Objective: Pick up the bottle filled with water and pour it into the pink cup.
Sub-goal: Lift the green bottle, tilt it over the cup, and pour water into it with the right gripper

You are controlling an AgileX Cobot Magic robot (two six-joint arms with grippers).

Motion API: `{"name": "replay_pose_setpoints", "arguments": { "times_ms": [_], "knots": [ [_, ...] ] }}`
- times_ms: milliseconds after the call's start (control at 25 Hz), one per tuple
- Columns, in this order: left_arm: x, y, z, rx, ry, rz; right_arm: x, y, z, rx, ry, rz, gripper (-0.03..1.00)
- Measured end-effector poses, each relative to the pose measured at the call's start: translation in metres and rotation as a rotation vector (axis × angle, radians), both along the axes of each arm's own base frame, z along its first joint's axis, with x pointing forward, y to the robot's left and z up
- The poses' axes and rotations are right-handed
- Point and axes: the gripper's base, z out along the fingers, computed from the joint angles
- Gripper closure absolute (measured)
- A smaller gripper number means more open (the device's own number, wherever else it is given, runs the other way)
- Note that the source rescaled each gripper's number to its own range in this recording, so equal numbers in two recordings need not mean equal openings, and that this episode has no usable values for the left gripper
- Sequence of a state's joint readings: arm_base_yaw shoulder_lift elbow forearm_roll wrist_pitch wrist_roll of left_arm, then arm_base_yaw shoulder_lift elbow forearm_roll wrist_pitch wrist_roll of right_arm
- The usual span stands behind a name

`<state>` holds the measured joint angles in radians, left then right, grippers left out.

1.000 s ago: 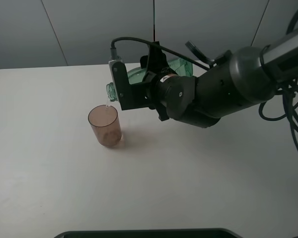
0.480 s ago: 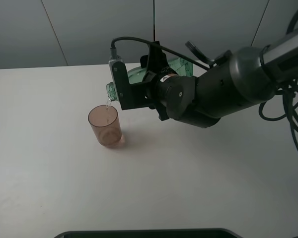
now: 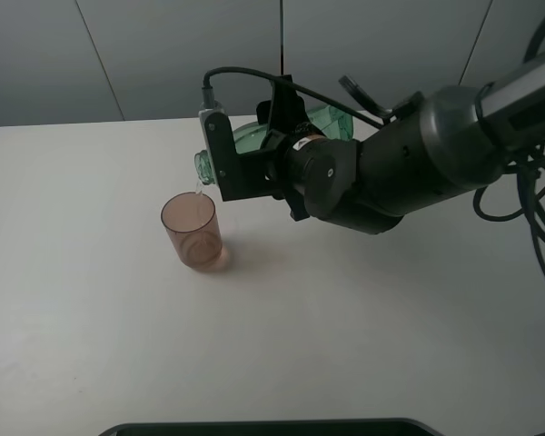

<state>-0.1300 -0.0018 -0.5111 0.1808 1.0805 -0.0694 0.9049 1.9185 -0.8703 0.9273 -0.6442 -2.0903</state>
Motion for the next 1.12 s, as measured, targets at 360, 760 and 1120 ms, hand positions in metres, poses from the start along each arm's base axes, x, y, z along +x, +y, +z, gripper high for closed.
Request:
{"name": "replay_pose_setpoints", "arguments": {
  "times_ms": [360, 760, 1120],
  "knots": [
    [0.0, 0.0, 0.0, 0.0, 0.0, 0.0, 0.0002, 0.0008, 0.0006, -0.002, -0.005, 0.008, 0.97],
    [0.0, 0.0, 0.0, 0.0, 0.0, 0.0, 0.0002, 0.0024, 0.0018, -0.015, -0.026, 0.036, 0.97],
    [0.0, 0.0, 0.0, -0.002, 0.0, 0.001, 0.0002, 0.0035, 0.0026, -0.023, -0.039, 0.055, 0.97]
  ]
}}
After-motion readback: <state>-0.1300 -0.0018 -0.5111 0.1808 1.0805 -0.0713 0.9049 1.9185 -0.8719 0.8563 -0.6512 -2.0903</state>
